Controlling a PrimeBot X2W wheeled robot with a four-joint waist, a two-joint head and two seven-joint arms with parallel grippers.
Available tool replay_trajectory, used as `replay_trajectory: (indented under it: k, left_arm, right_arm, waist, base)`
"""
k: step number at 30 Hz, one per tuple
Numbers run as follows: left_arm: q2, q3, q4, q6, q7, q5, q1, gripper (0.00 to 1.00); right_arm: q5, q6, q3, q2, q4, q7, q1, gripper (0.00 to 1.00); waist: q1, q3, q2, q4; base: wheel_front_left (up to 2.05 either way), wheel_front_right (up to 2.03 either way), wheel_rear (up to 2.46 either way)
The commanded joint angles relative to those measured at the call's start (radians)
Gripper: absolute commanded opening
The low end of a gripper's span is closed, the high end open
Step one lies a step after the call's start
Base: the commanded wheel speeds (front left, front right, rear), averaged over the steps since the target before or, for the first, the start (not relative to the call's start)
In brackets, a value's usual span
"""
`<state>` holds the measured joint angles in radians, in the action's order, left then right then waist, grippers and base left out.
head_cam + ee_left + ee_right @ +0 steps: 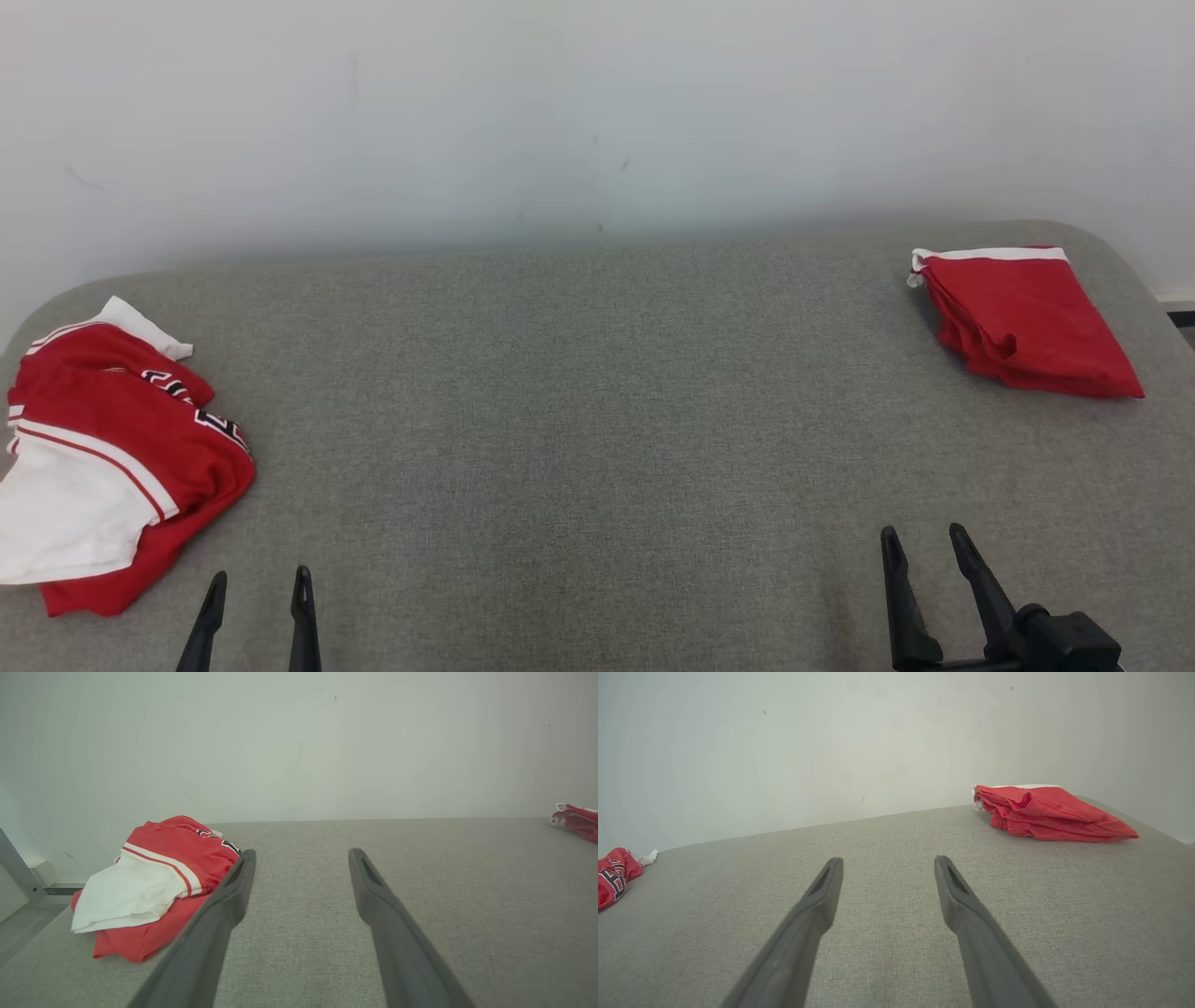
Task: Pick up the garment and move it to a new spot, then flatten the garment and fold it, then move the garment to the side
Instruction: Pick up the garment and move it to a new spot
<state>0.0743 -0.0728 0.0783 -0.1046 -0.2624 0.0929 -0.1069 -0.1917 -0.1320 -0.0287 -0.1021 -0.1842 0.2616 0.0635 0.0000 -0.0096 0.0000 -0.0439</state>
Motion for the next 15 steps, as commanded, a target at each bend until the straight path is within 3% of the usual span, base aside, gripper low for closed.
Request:
replay_trajectory:
  k: [1, 15]
  left_arm:
    - [0.003, 0.002, 0.005, 0.000, -0.004, -0.007, -0.007, 1.00]
    - [-0.003, -0.005, 0.025, -0.007, -0.004, -0.019, 0.003, 1.00]
  right_arm:
    - [0.000, 0.003, 0.000, 0.010, 0.003, 0.004, 0.014, 1.00]
    - [-0.001, 0.003, -0.001, 0.021, -0.001, 0.004, 0.038, 1.00]
  waist:
    - [0.0000, -0.001, 0.0000, 0.004]
    - [0.0000, -0.003, 0.0000, 0.013]
  base:
    - [0.00, 0.00, 0.00]
    - [0.00, 0.00, 0.00]
